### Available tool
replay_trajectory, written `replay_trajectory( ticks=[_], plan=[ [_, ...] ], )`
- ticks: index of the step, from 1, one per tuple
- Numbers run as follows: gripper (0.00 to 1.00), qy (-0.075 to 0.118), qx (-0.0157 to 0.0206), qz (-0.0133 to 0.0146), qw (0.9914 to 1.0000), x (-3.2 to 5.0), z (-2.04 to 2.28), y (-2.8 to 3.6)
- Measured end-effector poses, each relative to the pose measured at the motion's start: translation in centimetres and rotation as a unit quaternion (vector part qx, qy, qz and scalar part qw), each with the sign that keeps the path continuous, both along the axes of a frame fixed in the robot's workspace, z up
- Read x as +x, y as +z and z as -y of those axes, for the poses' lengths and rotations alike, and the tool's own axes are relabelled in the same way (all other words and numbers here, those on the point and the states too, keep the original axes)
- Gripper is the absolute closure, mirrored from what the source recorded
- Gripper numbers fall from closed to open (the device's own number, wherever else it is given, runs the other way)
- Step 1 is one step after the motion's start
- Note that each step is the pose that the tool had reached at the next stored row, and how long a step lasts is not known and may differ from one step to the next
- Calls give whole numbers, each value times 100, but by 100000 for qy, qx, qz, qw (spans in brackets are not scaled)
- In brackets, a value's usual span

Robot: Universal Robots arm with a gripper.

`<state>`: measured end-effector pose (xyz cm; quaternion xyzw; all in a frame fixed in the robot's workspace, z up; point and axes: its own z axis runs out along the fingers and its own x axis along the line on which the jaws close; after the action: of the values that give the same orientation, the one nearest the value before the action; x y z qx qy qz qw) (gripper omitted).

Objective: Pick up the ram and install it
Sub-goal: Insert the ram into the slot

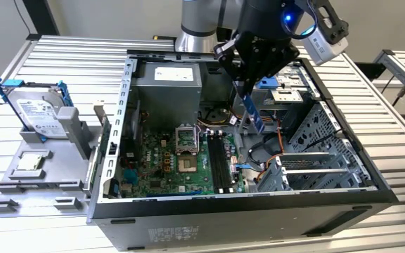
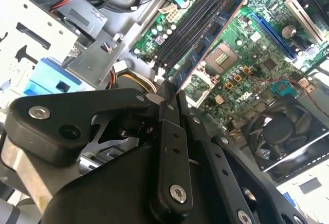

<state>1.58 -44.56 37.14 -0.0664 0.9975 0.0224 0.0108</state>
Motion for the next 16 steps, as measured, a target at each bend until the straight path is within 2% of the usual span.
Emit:
replay_trajectory(
  ticks=[6, 12, 16],
  plan=[
    [100, -997, -3, 0, 99995, 15, 0, -15],
    [100, -1179, -6, -3, 99993, 16, 0, -16],
    [100, -1177, -50, 2, 99993, 16, 1, -40]
  ],
)
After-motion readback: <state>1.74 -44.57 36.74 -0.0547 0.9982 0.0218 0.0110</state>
